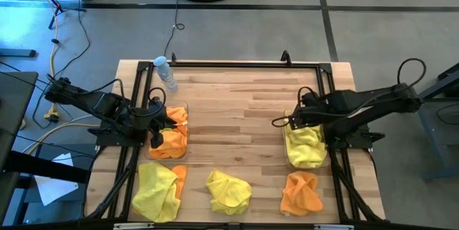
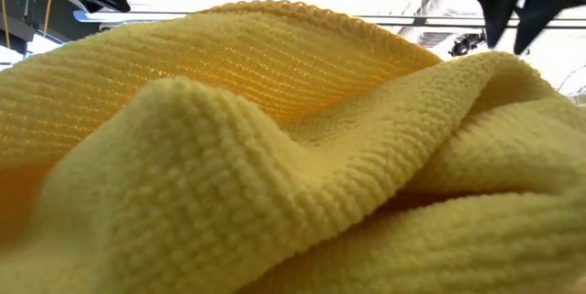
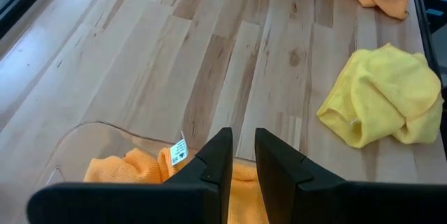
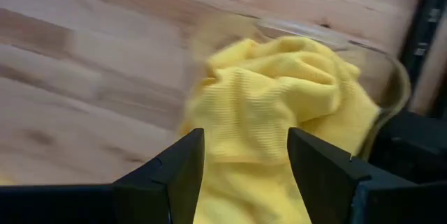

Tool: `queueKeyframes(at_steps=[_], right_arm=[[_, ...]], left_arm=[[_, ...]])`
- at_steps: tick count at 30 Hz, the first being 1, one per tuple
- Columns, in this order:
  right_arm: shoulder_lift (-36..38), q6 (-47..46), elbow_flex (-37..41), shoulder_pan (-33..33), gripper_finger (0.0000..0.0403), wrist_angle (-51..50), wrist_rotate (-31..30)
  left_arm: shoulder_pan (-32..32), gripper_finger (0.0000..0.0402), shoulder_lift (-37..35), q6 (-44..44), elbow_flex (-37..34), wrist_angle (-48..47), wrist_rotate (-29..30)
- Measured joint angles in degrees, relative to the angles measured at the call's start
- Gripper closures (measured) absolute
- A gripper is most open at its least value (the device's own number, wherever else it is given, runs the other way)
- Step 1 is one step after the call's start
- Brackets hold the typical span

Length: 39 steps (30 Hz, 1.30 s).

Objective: Sort microfiber towel by color & place in baskets
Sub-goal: Put the yellow towel into the right transparent bin

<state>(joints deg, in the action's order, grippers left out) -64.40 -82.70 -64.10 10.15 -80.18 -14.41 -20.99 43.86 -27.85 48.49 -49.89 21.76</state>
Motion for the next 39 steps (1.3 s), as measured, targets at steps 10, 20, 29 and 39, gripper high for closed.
queueKeyframes(at_steps=[10,20,29,39], right_arm=[[-3.32,-12.78,-6.18,8.71,0.0202,4.17,5.92],[-17.70,-39.32,-11.32,30.47,0.0202,10.95,8.76],[-30.03,-45.96,-12.23,38.13,0.0202,13.23,15.65],[-34.69,-44.02,-12.25,37.39,0.0202,31.08,7.54]], left_arm=[[0.00,0.0353,0.02,2.59,0.00,-0.06,-0.46],[0.00,0.0353,-0.01,4.47,0.00,-0.43,-0.50],[0.02,0.0353,0.02,4.54,0.00,-0.43,-0.52],[0.00,0.0353,-0.01,4.54,0.00,-0.41,-0.58]])
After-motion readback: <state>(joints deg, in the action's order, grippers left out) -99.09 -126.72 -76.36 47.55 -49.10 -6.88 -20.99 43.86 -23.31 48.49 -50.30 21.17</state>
